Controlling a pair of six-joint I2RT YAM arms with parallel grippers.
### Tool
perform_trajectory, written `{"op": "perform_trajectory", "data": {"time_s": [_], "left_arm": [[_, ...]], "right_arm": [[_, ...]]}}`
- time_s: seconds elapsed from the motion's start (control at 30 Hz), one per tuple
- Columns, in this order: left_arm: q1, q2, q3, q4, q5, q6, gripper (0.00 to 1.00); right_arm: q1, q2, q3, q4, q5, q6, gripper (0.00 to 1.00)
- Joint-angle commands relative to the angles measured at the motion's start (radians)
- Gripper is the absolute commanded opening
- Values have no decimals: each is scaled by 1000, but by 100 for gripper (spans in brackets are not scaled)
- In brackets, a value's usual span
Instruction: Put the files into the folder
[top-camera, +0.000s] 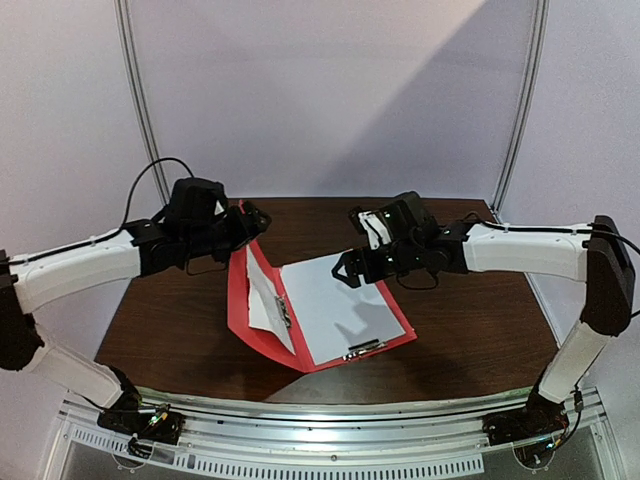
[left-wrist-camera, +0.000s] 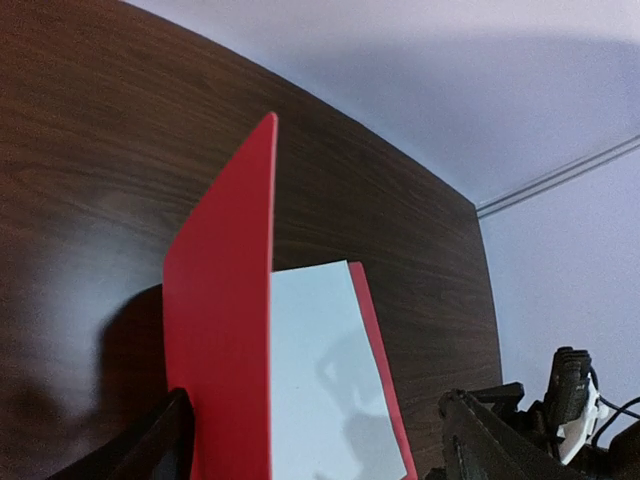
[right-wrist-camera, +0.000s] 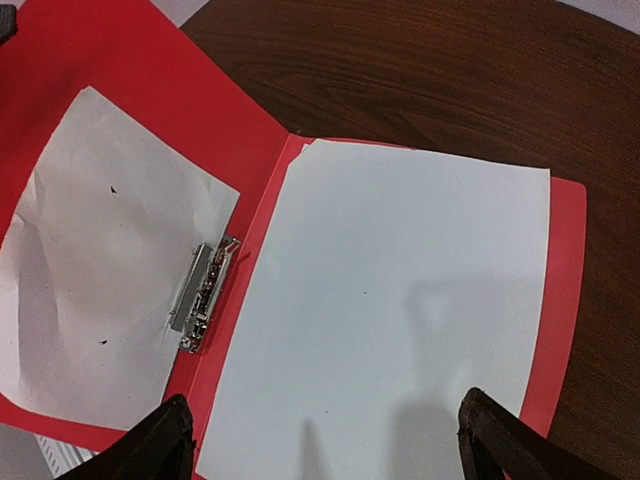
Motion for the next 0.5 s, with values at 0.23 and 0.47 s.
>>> {"op": "perform_trajectory", "data": {"time_s": [0.23, 0.47], "left_arm": [[-100, 411, 313, 135, 137, 53, 86], [-131, 451, 493, 23, 96, 96, 87]], "right_arm": [[-87, -134, -120, -32, 41, 36, 91], [-123, -172, -133, -59, 55, 48, 92]]}}
